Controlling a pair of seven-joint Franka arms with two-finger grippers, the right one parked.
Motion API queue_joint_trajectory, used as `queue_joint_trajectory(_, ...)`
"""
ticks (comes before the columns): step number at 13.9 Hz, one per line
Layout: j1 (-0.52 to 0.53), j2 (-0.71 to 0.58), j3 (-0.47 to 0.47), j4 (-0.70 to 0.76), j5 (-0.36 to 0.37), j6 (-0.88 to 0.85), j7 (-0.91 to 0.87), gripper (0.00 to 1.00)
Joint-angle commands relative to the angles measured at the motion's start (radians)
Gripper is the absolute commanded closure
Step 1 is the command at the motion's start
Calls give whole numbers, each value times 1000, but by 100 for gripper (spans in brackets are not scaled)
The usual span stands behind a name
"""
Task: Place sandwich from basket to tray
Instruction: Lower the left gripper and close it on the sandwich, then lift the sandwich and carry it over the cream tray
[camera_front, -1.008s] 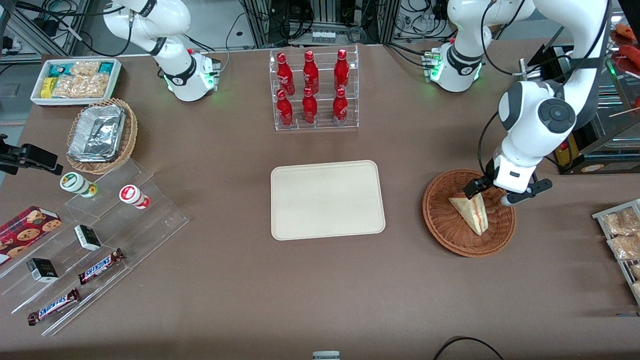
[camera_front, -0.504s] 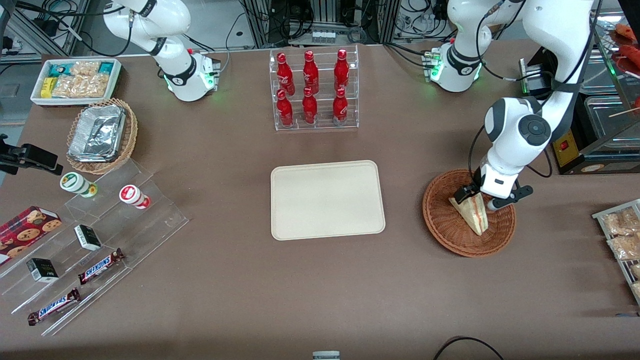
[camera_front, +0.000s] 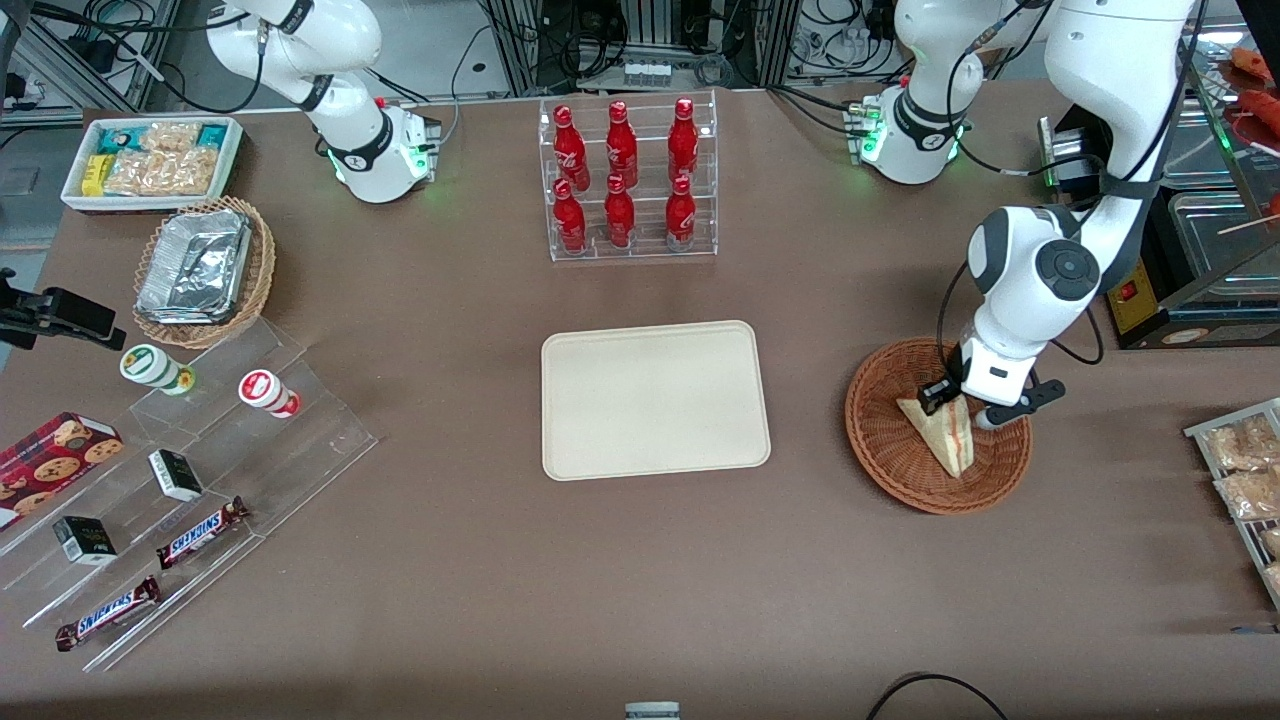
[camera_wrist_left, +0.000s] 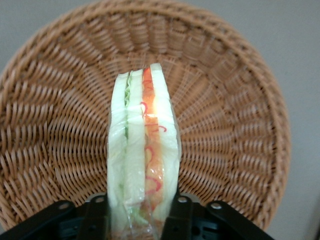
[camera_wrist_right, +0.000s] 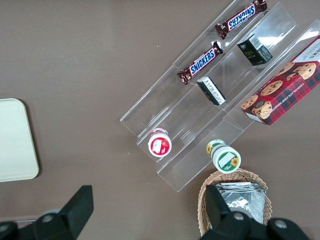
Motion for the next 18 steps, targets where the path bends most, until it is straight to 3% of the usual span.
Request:
queue_joint_trajectory(1,0,-82,-8,111,27,-236,-8,100)
queue_joint_trajectory(3,-3,-93,-46,266,45,-468,-8,100)
queue_joint_trajectory(5,-6,-92,-103,380,46,-576,-8,100)
queue_joint_trajectory(10,-8,-34,-322,517,58,-636,-103,100)
queue_joint_trajectory(15,-30,127,-535,558,222,-570,-322,100)
queue_joint_trajectory(18,-153,221,-536,584,321,-512,-480,100)
